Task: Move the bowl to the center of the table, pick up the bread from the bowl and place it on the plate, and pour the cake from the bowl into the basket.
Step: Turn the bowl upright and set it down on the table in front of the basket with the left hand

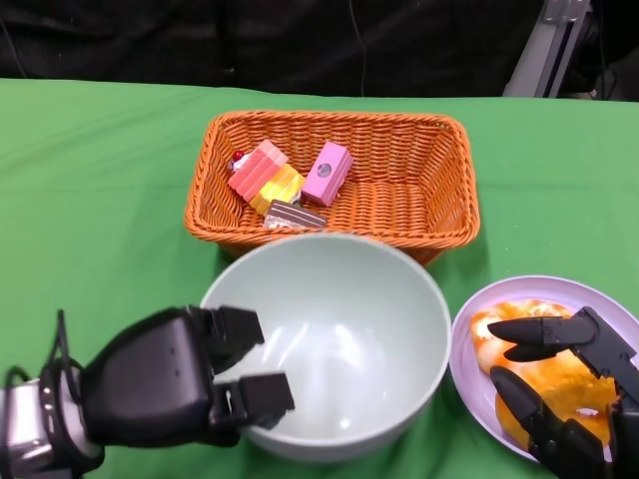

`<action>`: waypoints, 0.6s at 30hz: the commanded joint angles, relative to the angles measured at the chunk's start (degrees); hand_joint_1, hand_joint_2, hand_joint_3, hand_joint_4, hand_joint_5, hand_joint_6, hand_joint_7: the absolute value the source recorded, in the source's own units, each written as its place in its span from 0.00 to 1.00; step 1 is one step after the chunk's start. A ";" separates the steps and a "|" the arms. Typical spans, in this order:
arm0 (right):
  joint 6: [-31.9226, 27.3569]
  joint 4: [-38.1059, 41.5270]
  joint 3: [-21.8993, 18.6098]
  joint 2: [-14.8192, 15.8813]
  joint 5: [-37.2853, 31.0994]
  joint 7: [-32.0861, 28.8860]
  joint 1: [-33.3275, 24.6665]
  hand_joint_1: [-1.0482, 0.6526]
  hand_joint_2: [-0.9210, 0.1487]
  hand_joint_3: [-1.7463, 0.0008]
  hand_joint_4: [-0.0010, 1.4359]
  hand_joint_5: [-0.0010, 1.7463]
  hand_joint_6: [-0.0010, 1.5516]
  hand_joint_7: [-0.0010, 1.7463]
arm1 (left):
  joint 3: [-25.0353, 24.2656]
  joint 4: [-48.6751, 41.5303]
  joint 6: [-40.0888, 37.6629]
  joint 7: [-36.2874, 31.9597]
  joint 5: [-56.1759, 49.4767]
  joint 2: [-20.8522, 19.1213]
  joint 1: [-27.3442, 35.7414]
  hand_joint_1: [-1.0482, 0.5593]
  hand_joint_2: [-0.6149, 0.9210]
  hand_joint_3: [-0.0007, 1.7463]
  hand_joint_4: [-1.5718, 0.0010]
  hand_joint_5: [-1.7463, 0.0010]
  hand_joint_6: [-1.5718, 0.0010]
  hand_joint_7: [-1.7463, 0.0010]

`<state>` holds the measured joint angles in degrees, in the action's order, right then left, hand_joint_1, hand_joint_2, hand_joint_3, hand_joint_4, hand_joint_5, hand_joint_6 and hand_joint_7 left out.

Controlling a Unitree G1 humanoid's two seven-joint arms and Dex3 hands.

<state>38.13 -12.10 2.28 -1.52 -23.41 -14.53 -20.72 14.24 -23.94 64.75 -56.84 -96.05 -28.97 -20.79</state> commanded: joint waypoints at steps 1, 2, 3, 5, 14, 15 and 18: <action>-0.23 -0.86 -0.38 0.68 0.76 0.16 -0.45 0.43 0.02 0.84 0.37 0.74 0.33 0.55 | 12.99 -6.80 -8.73 -10.42 -4.51 -5.29 -7.07 0.54 0.92 0.06 0.40 0.00 0.58 0.01; -0.31 -0.95 -0.37 0.66 0.80 0.23 -0.52 0.43 0.02 0.84 0.37 0.74 0.33 0.55 | 15.83 -8.49 -10.53 -11.75 -4.60 -5.76 -8.42 0.52 0.92 0.06 0.40 0.00 0.58 0.01; -0.36 -1.00 -0.37 0.64 0.81 0.27 -0.56 0.43 0.02 0.84 0.37 0.74 0.33 0.55 | 18.38 -9.88 -12.08 -12.98 -4.35 -6.18 -9.57 0.52 0.92 0.06 0.40 0.00 0.58 0.01; -0.14 -0.83 -0.48 0.71 0.78 0.19 -0.43 0.44 0.03 0.84 0.37 0.74 0.33 0.55 | 24.45 -13.35 -16.38 -15.55 -5.61 -6.40 -12.62 0.49 0.92 0.05 0.40 0.00 0.57 0.06; -0.48 -0.93 -0.40 0.60 0.93 0.30 -0.38 0.43 0.02 0.85 0.37 0.74 0.33 0.55 | 38.81 -21.12 -22.73 -16.37 -1.47 -7.02 -19.99 0.41 0.96 0.02 0.42 0.00 0.56 0.09; -0.53 -0.91 -0.38 0.59 0.96 0.31 -0.34 0.43 0.02 0.85 0.37 0.74 0.33 0.55 | 39.40 -21.05 -22.75 -15.81 -0.53 -7.24 -20.23 0.40 0.96 0.02 0.42 0.00 0.56 0.10; -0.56 -0.91 -0.37 0.59 0.97 0.31 -0.33 0.43 0.02 0.85 0.37 0.74 0.33 0.56 | 41.23 -20.96 -23.30 -15.28 1.46 -7.69 -20.77 0.40 0.97 0.02 0.42 0.00 0.56 0.11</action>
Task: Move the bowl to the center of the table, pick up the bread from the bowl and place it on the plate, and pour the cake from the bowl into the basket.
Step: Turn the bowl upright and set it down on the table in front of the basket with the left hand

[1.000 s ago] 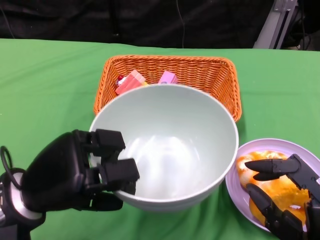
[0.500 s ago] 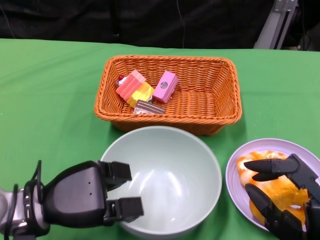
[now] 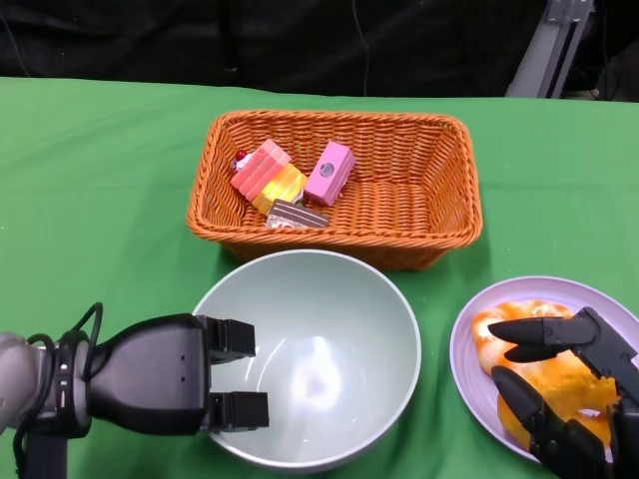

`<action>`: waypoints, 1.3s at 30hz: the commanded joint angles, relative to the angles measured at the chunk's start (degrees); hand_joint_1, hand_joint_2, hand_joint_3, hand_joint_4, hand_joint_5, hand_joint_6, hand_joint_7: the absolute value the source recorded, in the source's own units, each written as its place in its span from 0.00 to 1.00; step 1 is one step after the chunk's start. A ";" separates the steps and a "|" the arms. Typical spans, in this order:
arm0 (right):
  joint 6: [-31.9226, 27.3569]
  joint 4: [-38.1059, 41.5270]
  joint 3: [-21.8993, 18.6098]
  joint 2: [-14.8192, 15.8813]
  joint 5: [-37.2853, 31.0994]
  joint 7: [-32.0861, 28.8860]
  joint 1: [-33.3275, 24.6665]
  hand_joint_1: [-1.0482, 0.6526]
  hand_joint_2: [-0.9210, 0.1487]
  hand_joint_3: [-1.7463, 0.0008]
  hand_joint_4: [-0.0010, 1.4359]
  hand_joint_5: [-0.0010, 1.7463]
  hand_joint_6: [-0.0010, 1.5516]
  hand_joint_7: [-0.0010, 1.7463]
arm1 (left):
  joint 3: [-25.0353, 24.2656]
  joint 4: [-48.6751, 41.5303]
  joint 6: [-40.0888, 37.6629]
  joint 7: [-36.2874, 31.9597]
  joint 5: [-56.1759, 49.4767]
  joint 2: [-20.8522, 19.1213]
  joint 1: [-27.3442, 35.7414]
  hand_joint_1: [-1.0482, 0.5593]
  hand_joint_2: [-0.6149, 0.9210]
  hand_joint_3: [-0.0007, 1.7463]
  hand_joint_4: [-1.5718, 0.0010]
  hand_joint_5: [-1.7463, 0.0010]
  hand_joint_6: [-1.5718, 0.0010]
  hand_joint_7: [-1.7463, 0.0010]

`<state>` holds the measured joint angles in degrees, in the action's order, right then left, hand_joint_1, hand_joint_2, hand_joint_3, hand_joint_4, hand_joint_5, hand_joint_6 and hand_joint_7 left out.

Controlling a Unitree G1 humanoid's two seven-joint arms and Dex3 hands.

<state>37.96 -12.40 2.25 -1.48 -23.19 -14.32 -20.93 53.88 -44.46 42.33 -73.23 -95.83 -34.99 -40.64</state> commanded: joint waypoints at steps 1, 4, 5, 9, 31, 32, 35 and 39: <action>-0.39 -0.61 -0.34 0.55 0.75 0.10 -0.12 0.43 0.02 0.85 0.37 0.74 0.33 0.56 | 2.08 -0.40 -1.07 1.18 1.72 -1.79 -1.06 0.40 0.97 0.02 0.42 0.00 0.56 0.11; -0.31 -0.38 -0.42 0.69 0.75 0.11 0.18 0.43 0.02 0.85 0.37 0.75 0.33 0.56 | 1.90 2.83 0.25 6.44 4.81 -4.43 -1.12 0.38 0.96 0.01 0.44 0.00 0.57 0.16; -0.26 -0.23 -0.46 0.72 0.84 0.11 0.36 0.43 0.02 0.85 0.37 0.75 0.33 0.56 | 1.31 5.38 0.82 9.78 6.14 -6.23 -0.95 0.32 0.98 0.04 0.59 0.27 0.64 0.43; -0.14 0.24 -0.55 0.75 1.05 0.08 0.82 0.44 0.02 0.85 0.37 0.75 0.33 0.56 | -0.57 14.23 1.94 19.58 9.41 -11.68 -0.18 0.20 1.00 0.20 0.78 0.70 0.70 0.94; -0.85 -0.32 -0.31 1.14 0.68 0.74 0.73 0.44 0.05 0.81 0.35 0.76 0.31 0.56 | -15.62 20.84 24.53 50.91 69.15 -17.78 10.52 0.13 1.00 0.20 0.87 0.70 0.79 0.97; -0.84 -0.35 -0.33 1.23 0.59 0.82 0.72 0.44 0.05 0.81 0.35 0.76 0.31 0.56 | -15.57 21.11 23.88 52.79 72.98 -17.52 11.61 0.15 1.00 0.18 0.86 0.69 0.78 0.97; -0.54 -0.75 0.42 2.42 2.15 2.90 0.51 0.44 0.05 0.81 0.35 0.76 0.31 0.57 | -14.93 26.43 18.93 58.92 90.05 -15.77 17.64 0.17 1.00 0.16 0.85 0.69 0.78 0.97; 0.23 -1.63 1.83 4.30 5.07 6.79 0.26 0.42 0.03 0.85 0.33 0.71 0.30 0.53 | -14.57 37.05 10.04 65.45 113.72 -12.29 27.25 0.35 1.00 0.12 0.77 0.57 0.66 0.92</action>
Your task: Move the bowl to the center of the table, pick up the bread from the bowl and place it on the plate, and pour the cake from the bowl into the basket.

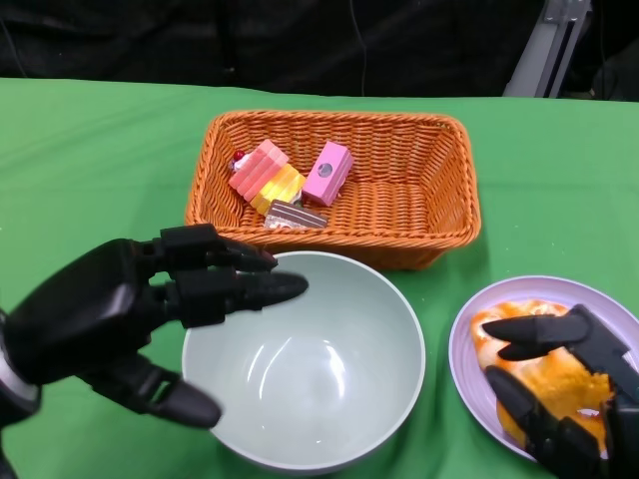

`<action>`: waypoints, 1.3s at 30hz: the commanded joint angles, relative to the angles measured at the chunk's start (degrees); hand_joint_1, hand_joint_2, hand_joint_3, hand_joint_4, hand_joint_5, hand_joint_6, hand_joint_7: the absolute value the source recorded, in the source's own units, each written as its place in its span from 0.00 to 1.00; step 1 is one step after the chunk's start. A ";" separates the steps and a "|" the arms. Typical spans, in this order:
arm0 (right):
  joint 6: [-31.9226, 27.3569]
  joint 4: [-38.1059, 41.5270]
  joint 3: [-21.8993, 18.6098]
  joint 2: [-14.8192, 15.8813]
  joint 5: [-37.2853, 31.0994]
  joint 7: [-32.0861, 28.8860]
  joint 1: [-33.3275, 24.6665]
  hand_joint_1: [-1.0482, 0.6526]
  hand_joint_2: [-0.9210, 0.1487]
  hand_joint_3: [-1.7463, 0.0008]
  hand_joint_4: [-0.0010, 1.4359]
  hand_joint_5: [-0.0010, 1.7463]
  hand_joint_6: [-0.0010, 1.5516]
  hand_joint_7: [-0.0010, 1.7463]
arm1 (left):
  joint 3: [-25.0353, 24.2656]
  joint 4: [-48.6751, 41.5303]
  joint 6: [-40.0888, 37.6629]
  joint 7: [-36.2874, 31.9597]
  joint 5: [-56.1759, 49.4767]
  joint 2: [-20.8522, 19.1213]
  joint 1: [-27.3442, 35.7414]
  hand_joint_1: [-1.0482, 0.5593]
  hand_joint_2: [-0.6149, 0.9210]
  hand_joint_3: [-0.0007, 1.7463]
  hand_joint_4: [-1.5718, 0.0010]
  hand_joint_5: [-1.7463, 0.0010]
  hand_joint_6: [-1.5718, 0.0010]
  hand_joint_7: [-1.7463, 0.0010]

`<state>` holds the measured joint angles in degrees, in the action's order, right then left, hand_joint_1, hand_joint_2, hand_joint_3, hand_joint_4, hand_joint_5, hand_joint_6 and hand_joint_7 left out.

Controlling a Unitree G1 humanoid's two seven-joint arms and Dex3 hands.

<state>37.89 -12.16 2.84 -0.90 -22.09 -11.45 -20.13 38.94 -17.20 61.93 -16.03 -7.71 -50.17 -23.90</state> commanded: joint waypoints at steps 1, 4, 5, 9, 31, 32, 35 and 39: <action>0.27 -2.02 1.30 3.75 4.21 4.35 -0.47 0.42 0.03 0.85 0.33 0.71 0.30 0.53 | -0.46 10.74 -10.37 9.28 26.72 3.27 11.38 0.35 1.00 0.12 0.76 0.57 0.66 0.92; 0.21 -2.26 1.34 3.79 4.77 5.25 -0.35 0.42 0.02 0.86 0.32 0.70 0.29 0.52 | -3.64 13.10 -13.13 13.27 29.27 4.56 13.65 0.35 1.00 0.14 0.79 0.52 0.67 0.93; 0.18 -2.31 1.31 3.80 4.93 5.45 -0.37 0.42 0.02 0.87 0.32 0.70 0.29 0.52 | -4.99 13.81 -14.26 14.97 29.94 5.13 14.38 0.35 1.00 0.14 0.79 0.52 0.67 0.93; -0.04 -2.56 1.31 4.00 5.53 5.99 -0.44 0.42 0.01 0.88 0.32 0.70 0.29 0.52 | -11.78 16.35 -19.09 22.46 31.15 8.95 17.61 0.35 1.00 0.14 0.79 0.51 0.67 0.93; -9.95 -9.45 4.67 5.63 11.84 14.67 -0.45 0.40 0.00 0.90 0.24 0.67 0.24 0.44 | -30.82 36.18 -47.74 33.21 32.35 26.72 27.89 0.32 1.00 0.10 0.78 0.47 0.64 0.91; -10.93 -10.18 5.07 5.71 12.12 15.26 -0.50 0.40 0.00 0.90 0.25 0.67 0.23 0.43 | -31.03 37.52 -49.94 32.50 32.74 27.87 28.57 0.33 1.00 0.10 0.77 0.46 0.63 0.91; -12.90 -11.68 6.22 5.54 12.36 16.13 -0.48 0.40 0.00 0.90 0.26 0.65 0.23 0.41 | -31.14 41.26 -56.09 30.12 33.27 30.76 31.10 0.33 1.00 0.10 0.77 0.39 0.62 0.87; -13.64 -12.24 6.46 5.53 12.35 16.27 -0.51 0.40 0.00 0.90 0.27 0.64 0.24 0.40 | -32.28 43.23 -59.69 30.32 32.68 32.73 31.96 0.33 1.00 0.10 0.77 0.35 0.63 0.85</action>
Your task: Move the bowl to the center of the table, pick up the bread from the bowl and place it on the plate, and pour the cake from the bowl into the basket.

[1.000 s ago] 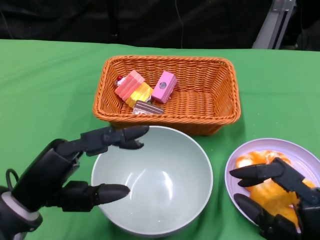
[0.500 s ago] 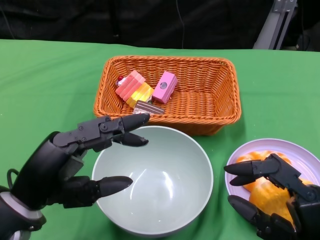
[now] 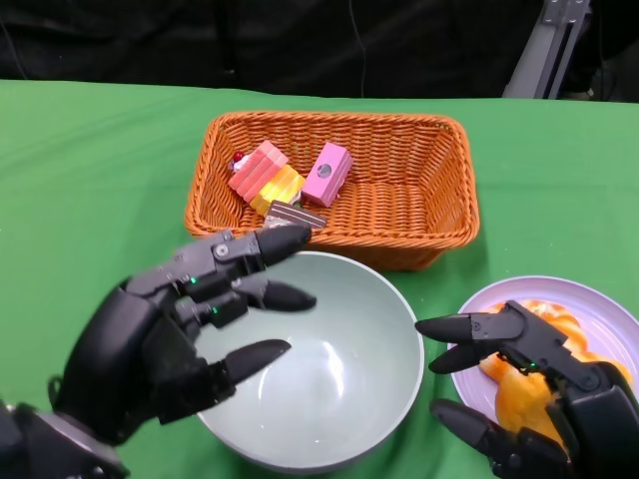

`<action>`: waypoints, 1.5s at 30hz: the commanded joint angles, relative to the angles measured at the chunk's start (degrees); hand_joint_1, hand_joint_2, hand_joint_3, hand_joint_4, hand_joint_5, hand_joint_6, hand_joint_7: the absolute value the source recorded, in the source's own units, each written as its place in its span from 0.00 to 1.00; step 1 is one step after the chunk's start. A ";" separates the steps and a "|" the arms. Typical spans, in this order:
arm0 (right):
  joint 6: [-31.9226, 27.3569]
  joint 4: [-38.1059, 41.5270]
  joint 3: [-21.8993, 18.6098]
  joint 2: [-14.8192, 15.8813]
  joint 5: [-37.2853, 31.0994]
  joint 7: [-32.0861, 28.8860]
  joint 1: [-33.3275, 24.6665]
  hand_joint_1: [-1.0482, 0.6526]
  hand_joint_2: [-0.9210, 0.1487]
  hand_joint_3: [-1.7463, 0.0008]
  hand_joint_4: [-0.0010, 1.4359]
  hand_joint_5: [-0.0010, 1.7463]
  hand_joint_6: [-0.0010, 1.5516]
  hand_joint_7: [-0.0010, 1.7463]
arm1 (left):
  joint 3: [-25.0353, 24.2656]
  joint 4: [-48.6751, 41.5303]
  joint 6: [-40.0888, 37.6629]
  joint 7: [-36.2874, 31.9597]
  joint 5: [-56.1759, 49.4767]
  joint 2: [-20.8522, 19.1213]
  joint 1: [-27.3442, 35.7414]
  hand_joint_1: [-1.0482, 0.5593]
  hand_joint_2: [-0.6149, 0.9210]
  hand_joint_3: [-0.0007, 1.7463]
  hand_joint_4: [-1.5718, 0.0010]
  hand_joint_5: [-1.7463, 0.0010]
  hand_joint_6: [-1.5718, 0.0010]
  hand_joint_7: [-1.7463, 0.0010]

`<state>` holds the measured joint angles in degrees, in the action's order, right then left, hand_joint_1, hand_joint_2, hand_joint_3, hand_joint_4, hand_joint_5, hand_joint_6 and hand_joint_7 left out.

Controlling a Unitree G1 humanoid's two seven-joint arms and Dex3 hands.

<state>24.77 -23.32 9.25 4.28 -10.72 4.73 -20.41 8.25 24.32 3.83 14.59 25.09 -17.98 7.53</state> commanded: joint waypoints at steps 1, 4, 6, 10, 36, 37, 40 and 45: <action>-0.60 -1.13 0.05 0.35 0.98 0.10 -0.23 0.40 0.00 0.90 0.27 0.64 0.24 0.40 | -1.85 1.93 -2.05 -0.10 -0.31 0.89 0.57 0.33 1.00 0.10 0.77 0.35 0.63 0.84; -0.69 -1.19 0.06 0.35 0.98 0.12 -0.25 0.40 0.00 0.90 0.27 0.64 0.24 0.40 | -2.50 2.35 -3.03 0.52 -0.78 1.78 0.67 0.33 1.00 0.10 0.78 0.35 0.63 0.84; -0.70 -1.20 0.06 0.35 0.98 0.13 -0.25 0.40 0.00 0.90 0.27 0.64 0.24 0.39 | -2.80 2.51 -3.42 0.84 -1.03 2.22 0.70 0.33 1.00 0.10 0.78 0.35 0.63 0.83; -0.71 -1.21 0.06 0.35 0.98 0.13 -0.25 0.40 0.00 0.90 0.27 0.64 0.24 0.39 | -3.25 2.67 -3.93 1.39 -1.42 2.89 0.74 0.33 1.00 0.10 0.78 0.34 0.64 0.82; 1.49 0.26 3.38 -5.51 6.38 -2.72 1.38 0.59 0.47 0.24 0.57 0.87 0.51 0.71 | -4.50 1.90 -5.45 1.75 1.77 14.55 10.29 0.57 0.71 0.78 0.43 0.00 0.50 0.11; 1.85 0.50 3.28 -5.43 6.36 -2.67 1.59 0.58 0.48 0.23 0.58 0.88 0.51 0.72 | -4.52 1.31 -4.53 2.26 1.68 14.93 10.30 0.57 0.71 0.78 0.42 0.00 0.50 0.11; 2.09 0.72 3.27 -5.75 6.36 -2.91 1.65 0.57 0.49 0.22 0.59 0.91 0.51 0.74 | -4.59 0.46 -3.12 3.44 1.61 15.64 10.58 0.56 0.70 0.79 0.41 0.00 0.49 0.09; 2.39 0.89 3.14 -5.96 5.89 -3.19 1.59 0.58 0.49 0.21 0.59 0.94 0.50 0.77 | -4.30 0.89 -2.06 3.63 0.81 16.21 12.17 0.56 0.68 0.82 0.42 0.00 0.49 0.09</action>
<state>26.16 -22.73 13.05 -1.93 -5.11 2.02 -18.84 4.12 25.03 0.68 18.02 26.03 -1.86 18.59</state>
